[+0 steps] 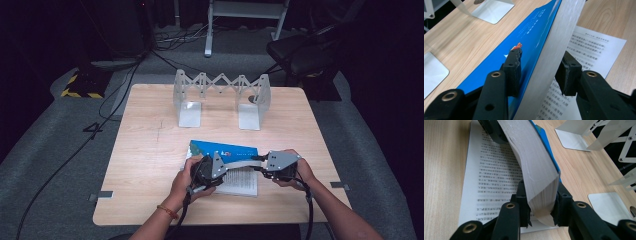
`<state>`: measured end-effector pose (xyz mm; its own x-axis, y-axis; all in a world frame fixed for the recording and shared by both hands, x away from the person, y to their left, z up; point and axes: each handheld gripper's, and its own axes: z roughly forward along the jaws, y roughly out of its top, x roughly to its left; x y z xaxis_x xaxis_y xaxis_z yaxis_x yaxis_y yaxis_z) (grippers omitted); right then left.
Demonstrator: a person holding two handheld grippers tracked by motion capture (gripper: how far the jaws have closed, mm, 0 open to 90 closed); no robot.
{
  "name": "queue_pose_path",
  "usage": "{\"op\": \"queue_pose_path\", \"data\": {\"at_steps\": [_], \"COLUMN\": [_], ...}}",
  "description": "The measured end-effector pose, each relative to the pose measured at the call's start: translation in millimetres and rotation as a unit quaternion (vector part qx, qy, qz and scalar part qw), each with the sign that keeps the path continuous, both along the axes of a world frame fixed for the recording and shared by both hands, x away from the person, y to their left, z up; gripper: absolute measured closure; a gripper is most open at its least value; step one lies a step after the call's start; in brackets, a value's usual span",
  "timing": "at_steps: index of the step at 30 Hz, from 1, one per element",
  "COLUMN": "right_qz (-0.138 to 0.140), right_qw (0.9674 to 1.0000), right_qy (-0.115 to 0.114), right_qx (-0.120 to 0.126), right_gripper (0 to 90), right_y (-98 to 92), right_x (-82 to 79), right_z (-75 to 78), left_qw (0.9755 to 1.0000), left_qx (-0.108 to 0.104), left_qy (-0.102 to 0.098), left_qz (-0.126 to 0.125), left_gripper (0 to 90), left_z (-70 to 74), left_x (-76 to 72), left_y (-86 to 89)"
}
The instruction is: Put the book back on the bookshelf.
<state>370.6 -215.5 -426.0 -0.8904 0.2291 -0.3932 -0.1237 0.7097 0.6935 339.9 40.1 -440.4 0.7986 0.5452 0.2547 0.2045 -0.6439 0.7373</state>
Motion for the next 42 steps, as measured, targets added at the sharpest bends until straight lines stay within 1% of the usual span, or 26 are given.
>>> {"op": "queue_pose_path", "data": {"at_steps": [3,7,8,9,10,11,12,14,16,17,19,20,21,23,25,27,29,31,34,35,37,38,39,40,41,42], "right_qz": [-0.002,-0.007,-0.007,-0.016,-0.032,-0.032,-0.058,-0.063,-0.088,-0.1,-0.122,-0.129,-0.129,-0.133,-0.139,-0.131,-0.126,-0.127,-0.122,-0.103,-0.083,-0.08,-0.075,-0.075,-0.072,-0.072], "right_qw": [1.0,0.9999,0.9999,0.9994,0.9978,0.9978,0.9951,0.9939,0.99,0.9884,0.9872,0.9856,0.9856,0.9831,0.9822,0.9791,0.981,0.9802,0.9783,0.9785,0.9799,0.9808,0.98,0.98,0.9737,0.9749], "right_qy": [0.001,-0.003,-0.003,0.0,0.01,0.01,0.017,0.021,0.029,0.038,0.044,0.062,0.062,0.095,0.104,0.134,0.133,0.141,0.156,0.165,0.162,0.157,0.156,0.156,0.17,0.159], "right_qx": [0.001,0.011,0.011,0.031,0.057,0.057,0.078,0.088,0.106,0.107,0.093,0.09,0.09,0.083,0.07,0.079,0.063,0.058,0.062,0.07,0.081,0.082,0.098,0.098,0.134,0.138], "right_gripper": [70.3,62.2,62.2,57.2,47.3,47.3,39.9,39.8,37.5,36.8,36.7,36.7,36.7,36.3,36.6,36.7,37.0,37.0,36.6,36.4,40.2,40.7,41.8,41.8,45.0,45.8], "right_y": [-0.6,-0.1,-0.1,-2.0,-7.0,-7.0,-18.0,-22.9,-42.3,-49.6,-56.9,-61.2,-61.2,-63.1,-60.4,-55.3,-48.6,-45.2,-42.4,-38.1,-33.8,-32.0,-32.7,-32.7,-35.8,-35.8], "right_x": [0.2,0.8,0.8,2.8,7.1,7.1,13.7,15.9,24.6,30.0,38.8,45.6,45.6,55.3,61.4,65.0,66.7,69.6,70.8,69.3,66.0,64.3,63.7,63.7,62.6,60.5], "right_z": [0.2,0.1,0.1,0.2,1.2,1.2,3.4,3.8,1.9,-1.7,-10.9,-18.1,-18.1,-31.2,-43.0,-52.3,-59.7,-66.0,-71.4,-74.4,-73.1,-71.5,-69.1,-69.1,-63.1,-57.4], "left_qw": [0.9999,0.9997,0.9994,0.9993,0.9991,0.9988,0.9984,0.9972,0.9951,0.9941,0.9929,0.9924,0.9924,0.9912,0.9901,0.9887,0.9882,0.9866,0.9861,0.9855,0.9852,0.985,0.9848,0.9848,0.9835,0.9812], "left_qx": [0.0,-0.017,-0.029,-0.033,-0.039,-0.047,-0.054,-0.074,-0.098,-0.107,-0.118,-0.122,-0.122,-0.131,-0.139,-0.148,-0.151,-0.161,-0.164,-0.167,-0.168,-0.17,-0.171,-0.171,-0.178,-0.189], "left_qy": [-0.005,-0.007,-0.004,-0.004,-0.006,-0.006,-0.006,-0.006,-0.001,0.001,0.004,0.005,0.005,0.007,0.008,0.012,0.012,0.016,0.017,0.02,0.022,0.022,0.021,0.021,0.024,0.029], "left_qz": [-0.011,-0.018,-0.017,-0.017,-0.017,-0.016,-0.017,-0.014,-0.014,-0.015,-0.014,-0.016,-0.016,-0.017,-0.017,-0.018,-0.02,-0.018,-0.019,-0.022,-0.023,-0.023,-0.023,-0.023,-0.025,-0.027], "left_gripper": [63.2,67.5,67.5,68.3,69.2,69.2,69.7,69.9,70.0,70.2,70.2,70.2,70.2,70.2,70.2,70.2,70.2,70.1,70.1,70.1,70.0,70.0,70.0,70.0,70.0,70.0], "left_z": [-0.8,-5.7,-7.2,-7.1,-6.5,-5.7,-4.4,-2.3,-0.1,0.1,0.8,1.2,1.2,2.0,2.5,2.8,3.2,3.6,3.6,3.6,3.8,4.2,4.6,4.6,4.7,6.6], "left_x": [0.6,0.1,0.5,0.7,1.1,1.2,1.9,2.3,4.0,4.7,5.0,5.8,5.8,6.4,7.1,7.6,8.4,8.6,8.9,9.5,9.5,9.7,9.7,9.7,10.0,10.7], "left_y": [0.6,5.1,7.4,8.3,9.9,11.8,14.9,20.3,28.0,30.3,33.8,35.9,35.9,39.2,42.0,44.7,46.3,48.6,50.3,51.7,52.3,53.0,54.0,54.0,55.0,58.2]}}
